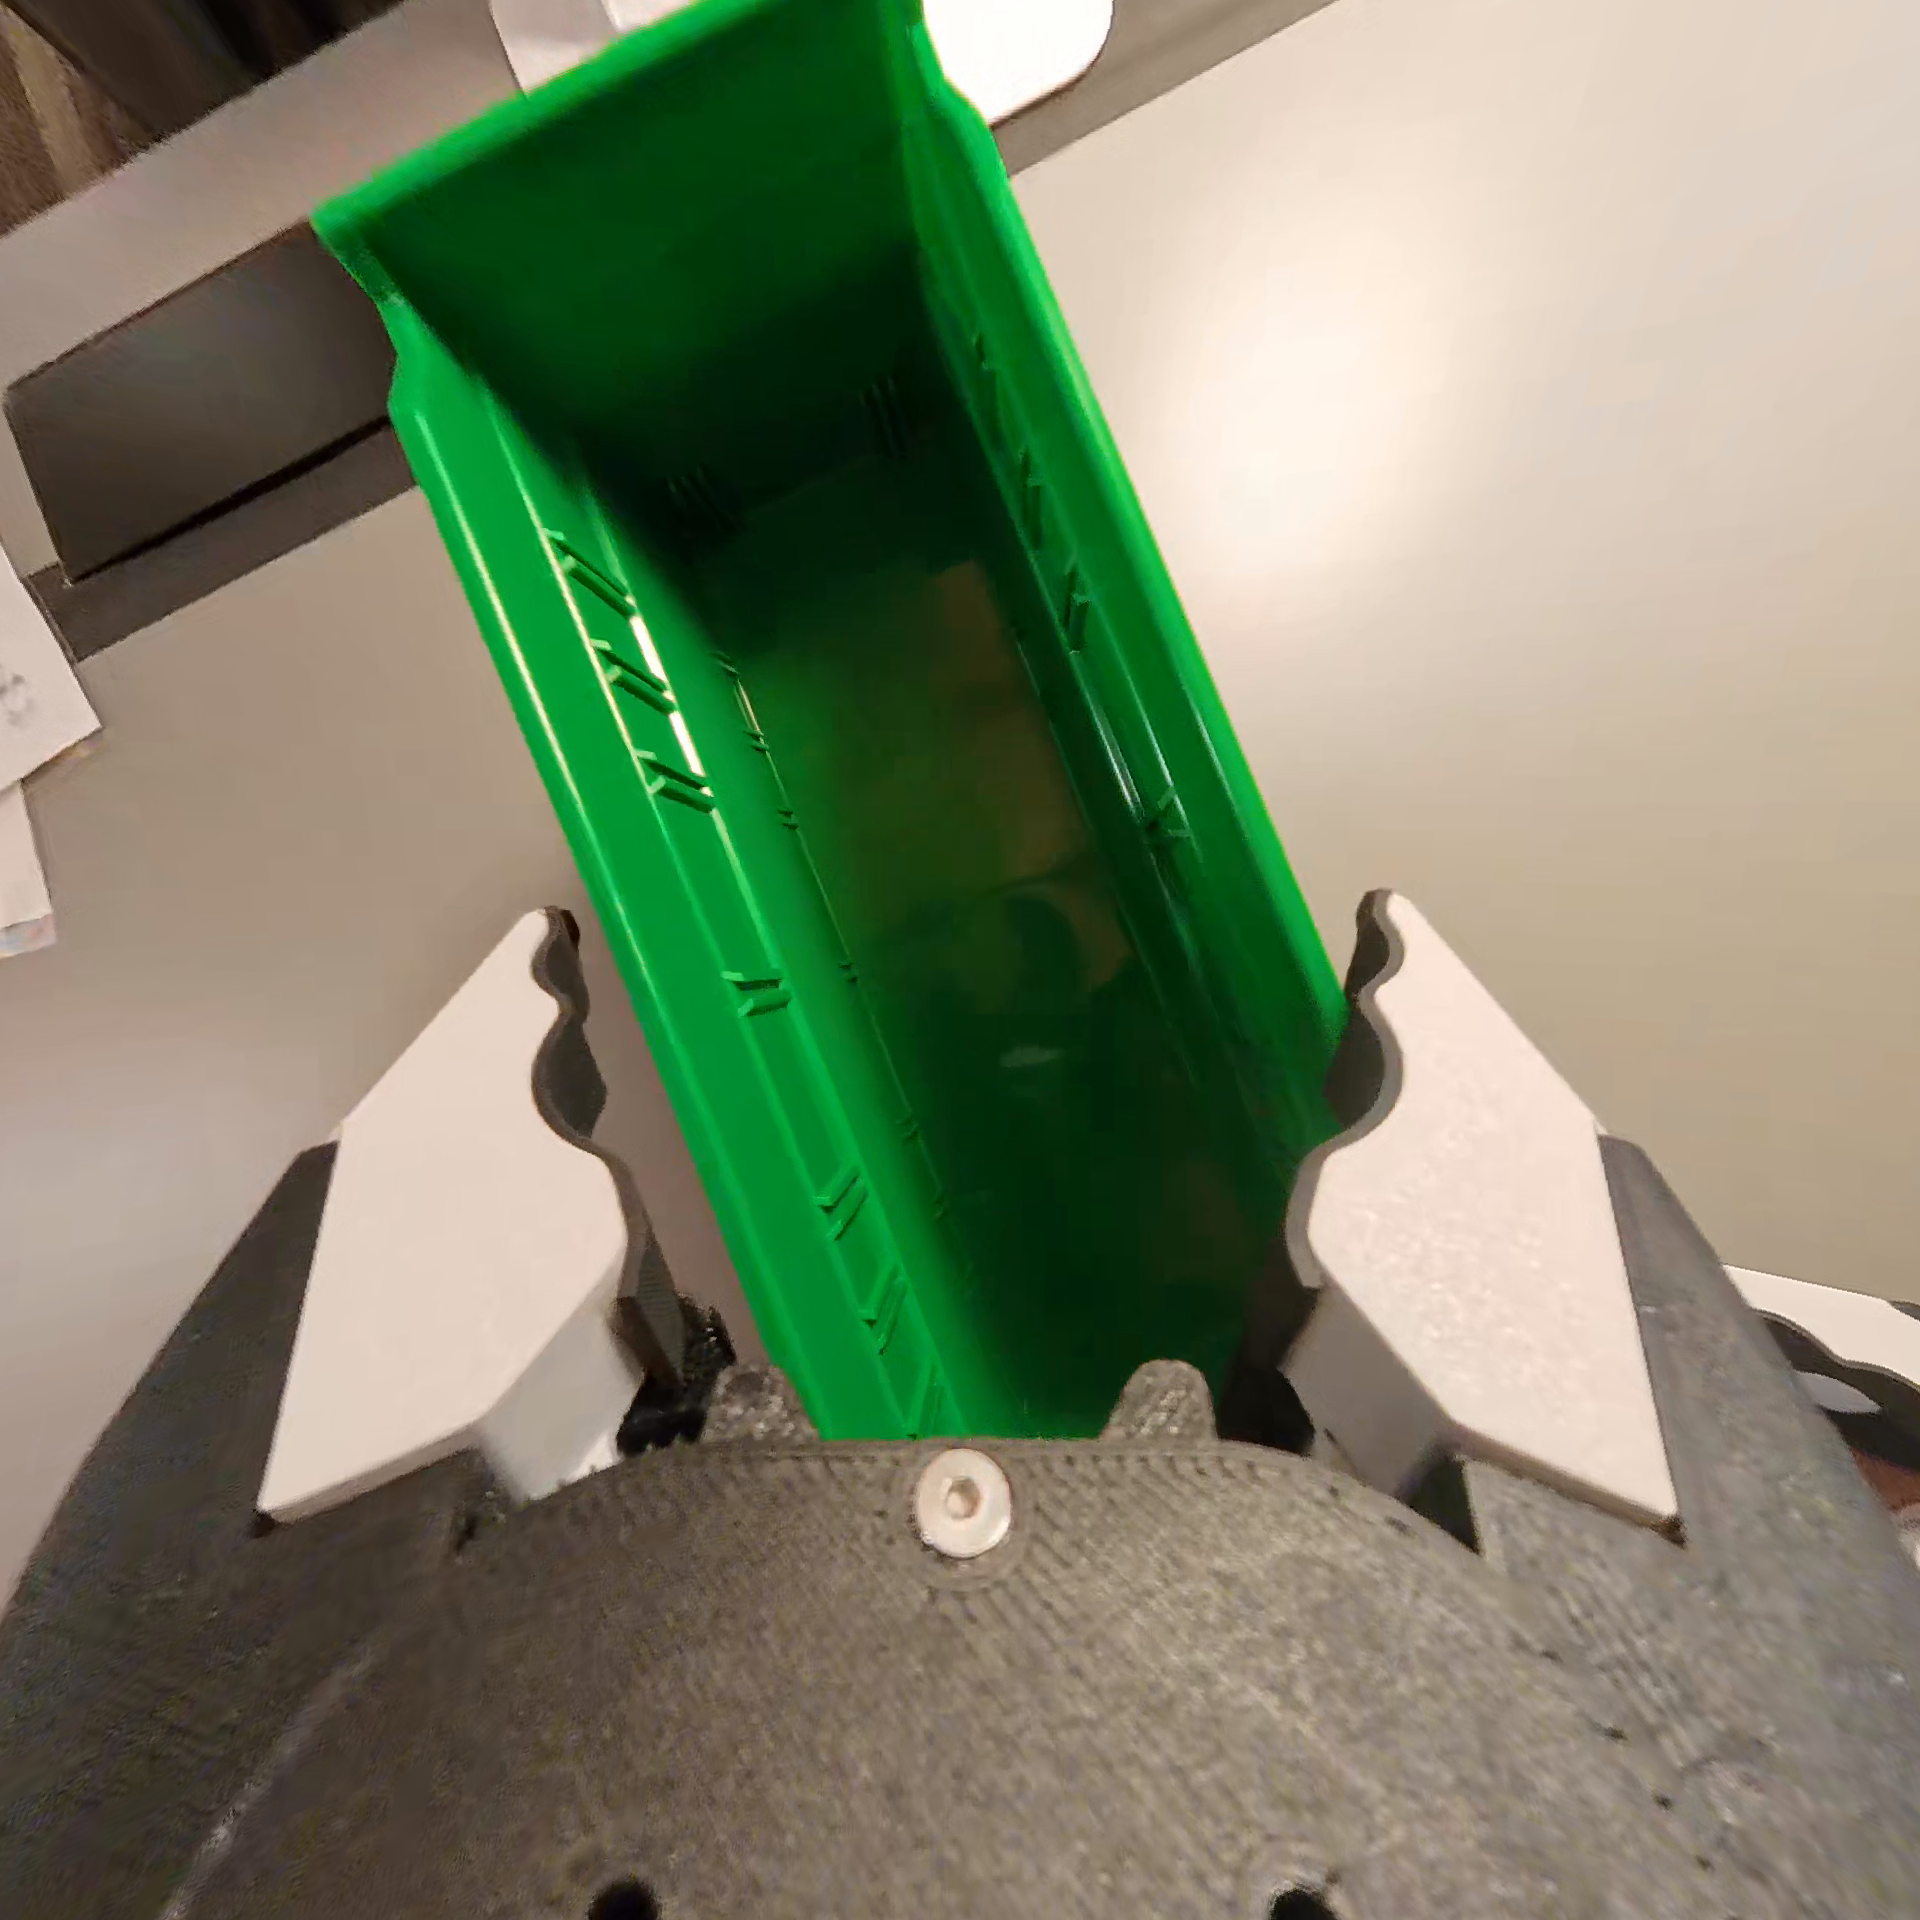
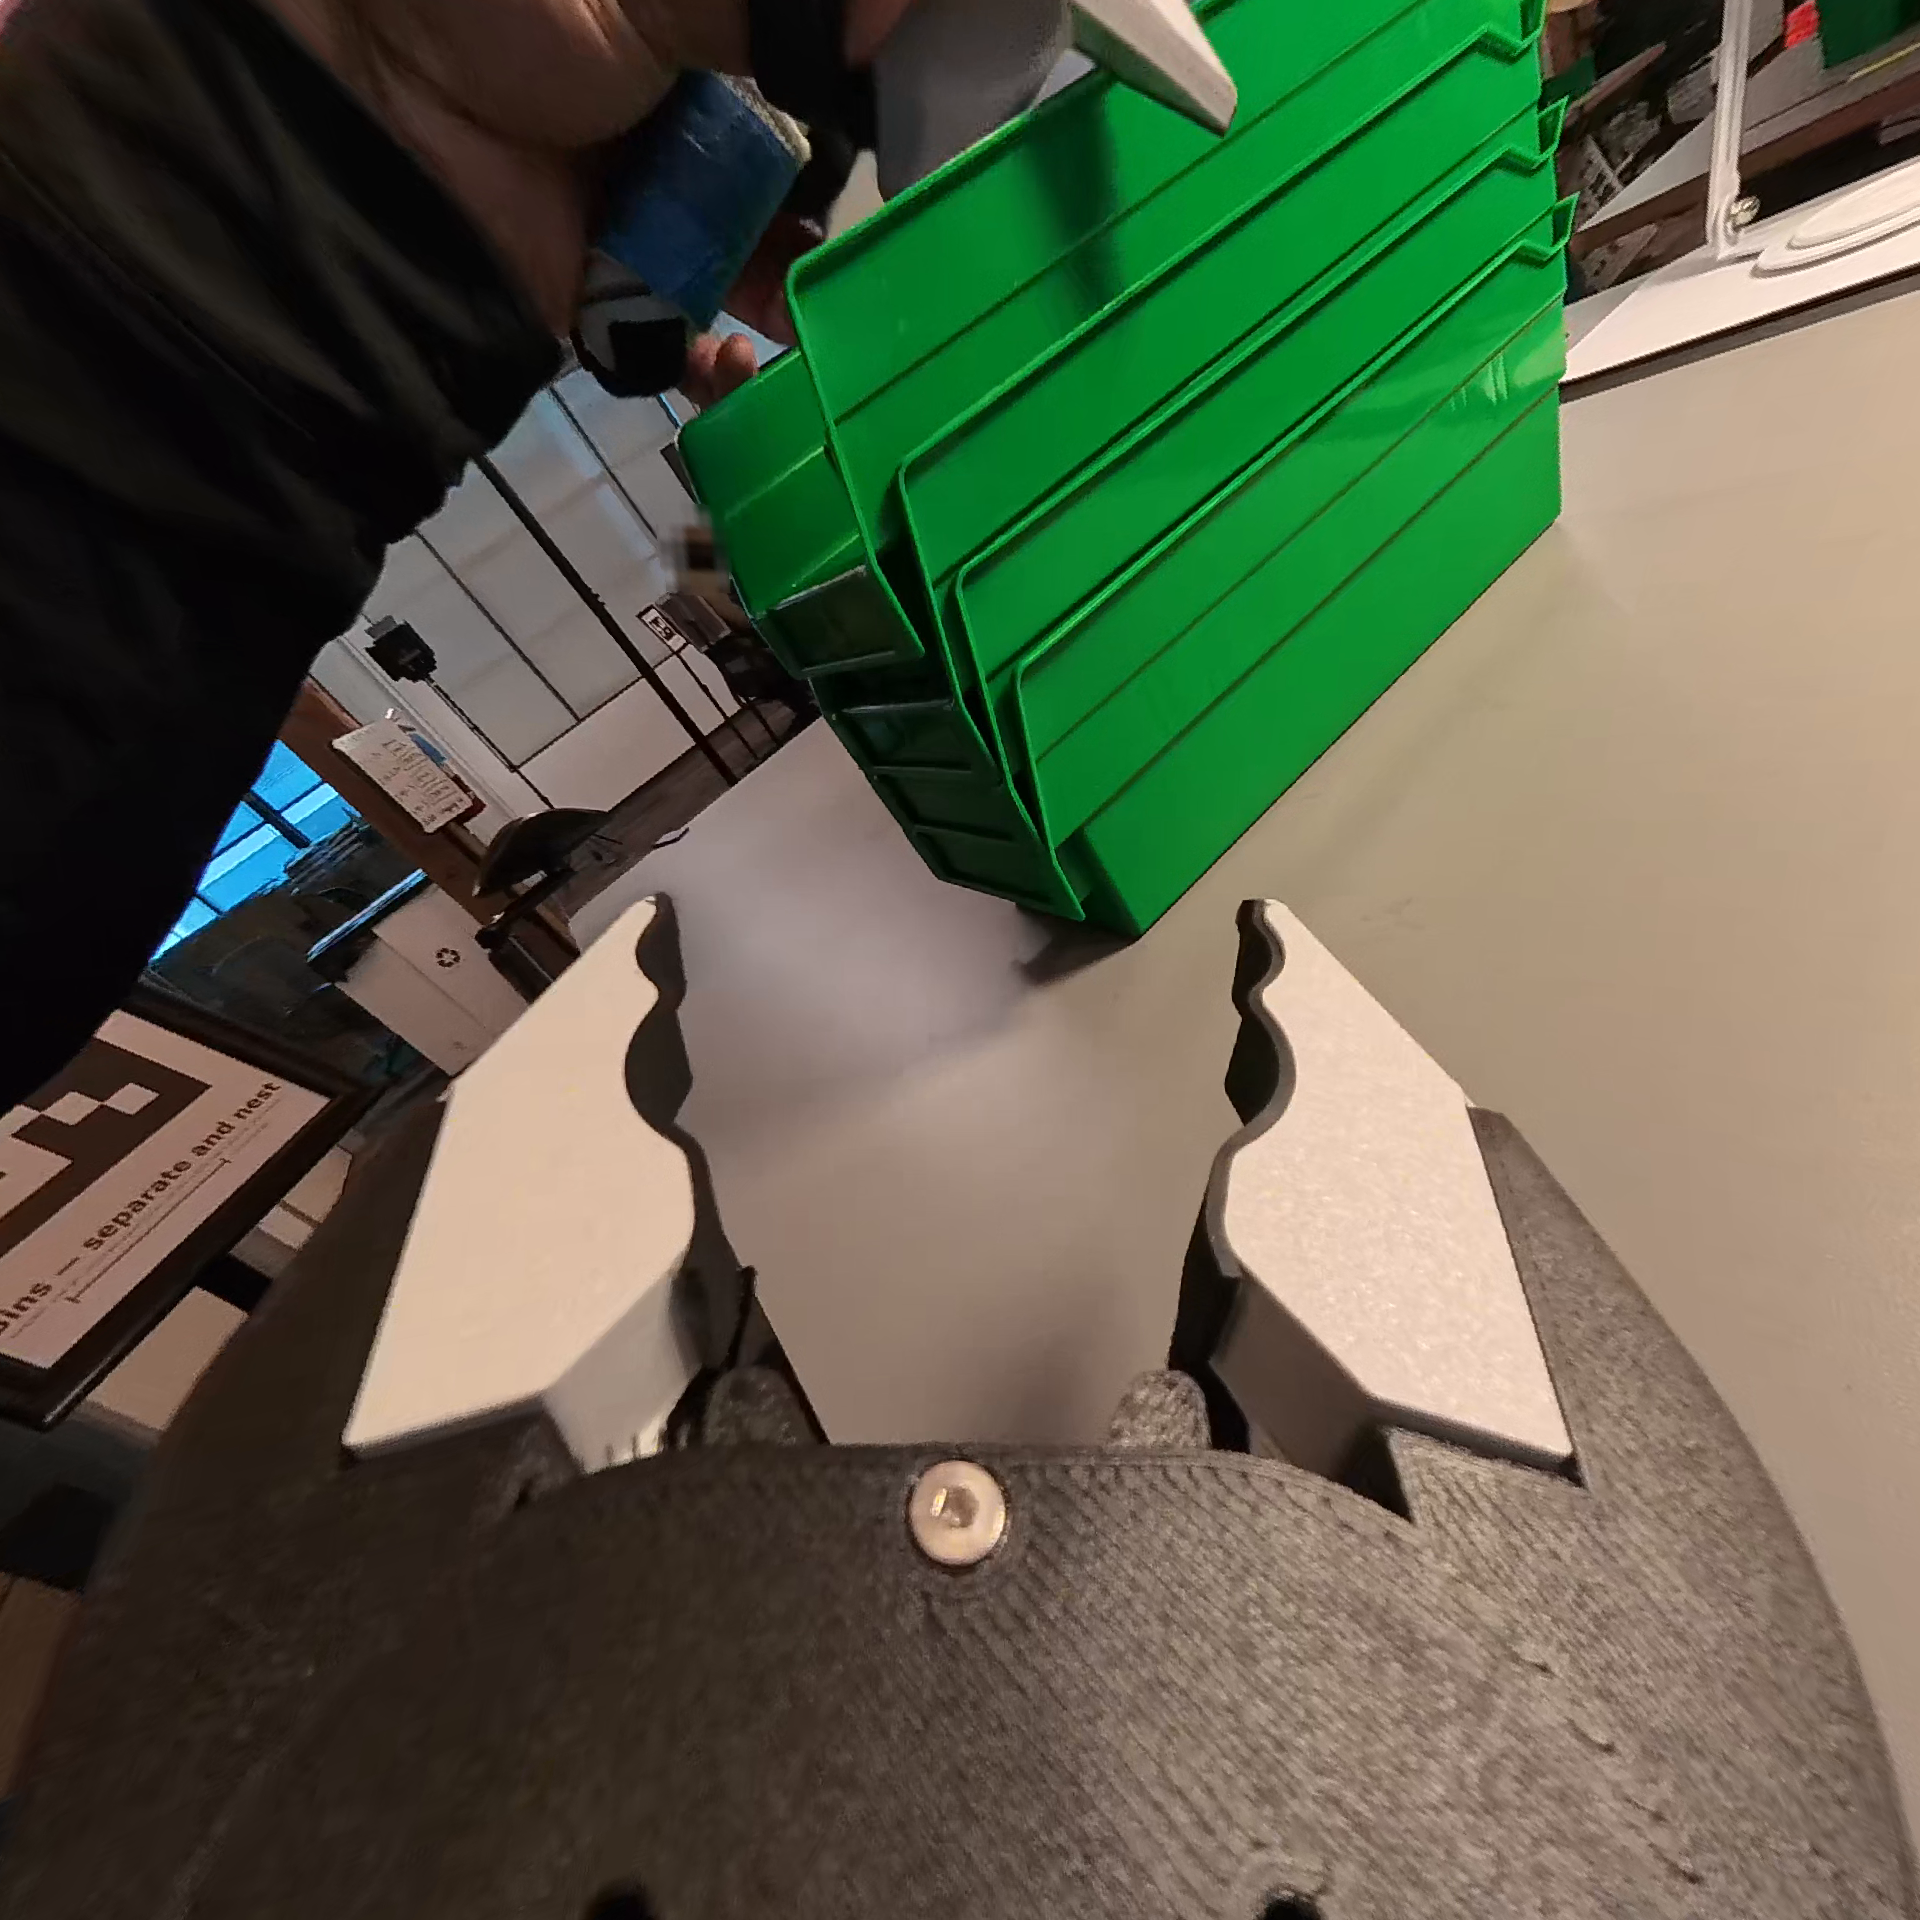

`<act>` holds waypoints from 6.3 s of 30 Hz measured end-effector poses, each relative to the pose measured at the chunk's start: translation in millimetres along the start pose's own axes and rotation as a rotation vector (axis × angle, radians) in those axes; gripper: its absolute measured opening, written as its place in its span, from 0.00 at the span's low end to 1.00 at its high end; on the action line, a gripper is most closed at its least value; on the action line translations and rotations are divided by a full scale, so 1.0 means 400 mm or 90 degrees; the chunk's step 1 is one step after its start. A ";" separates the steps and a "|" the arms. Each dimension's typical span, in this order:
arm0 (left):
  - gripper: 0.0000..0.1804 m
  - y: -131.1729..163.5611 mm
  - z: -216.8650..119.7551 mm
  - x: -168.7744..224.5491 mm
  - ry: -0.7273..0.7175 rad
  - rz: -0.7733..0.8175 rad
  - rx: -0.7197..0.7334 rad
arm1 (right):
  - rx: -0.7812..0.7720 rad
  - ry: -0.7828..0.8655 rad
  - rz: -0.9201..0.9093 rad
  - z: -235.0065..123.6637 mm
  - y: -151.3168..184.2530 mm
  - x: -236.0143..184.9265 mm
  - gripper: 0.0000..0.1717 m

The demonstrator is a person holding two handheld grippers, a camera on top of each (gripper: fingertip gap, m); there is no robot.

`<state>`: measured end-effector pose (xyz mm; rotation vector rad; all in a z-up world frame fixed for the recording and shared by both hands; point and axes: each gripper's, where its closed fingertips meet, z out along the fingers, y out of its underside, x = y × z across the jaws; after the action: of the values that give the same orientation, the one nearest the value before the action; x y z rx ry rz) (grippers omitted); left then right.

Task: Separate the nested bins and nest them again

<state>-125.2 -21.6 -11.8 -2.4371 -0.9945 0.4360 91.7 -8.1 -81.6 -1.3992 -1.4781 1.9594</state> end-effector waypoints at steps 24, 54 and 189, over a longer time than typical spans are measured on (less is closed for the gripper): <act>0.62 -0.056 -0.140 -0.019 0.012 0.018 0.059 | 0.001 -0.007 0.003 -0.001 0.000 -0.003 0.61; 0.70 0.428 0.059 -0.483 -0.068 -0.116 -0.018 | 0.000 0.005 -0.024 0.001 0.004 -0.008 0.58; 0.57 0.125 0.088 -0.019 0.023 -0.101 0.039 | -0.021 -0.048 0.084 -0.062 -0.017 0.036 0.57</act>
<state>-117.8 -47.8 -67.1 -2.2837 -1.1327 0.3611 103.4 18.7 -82.9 -1.4866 -1.4916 2.0982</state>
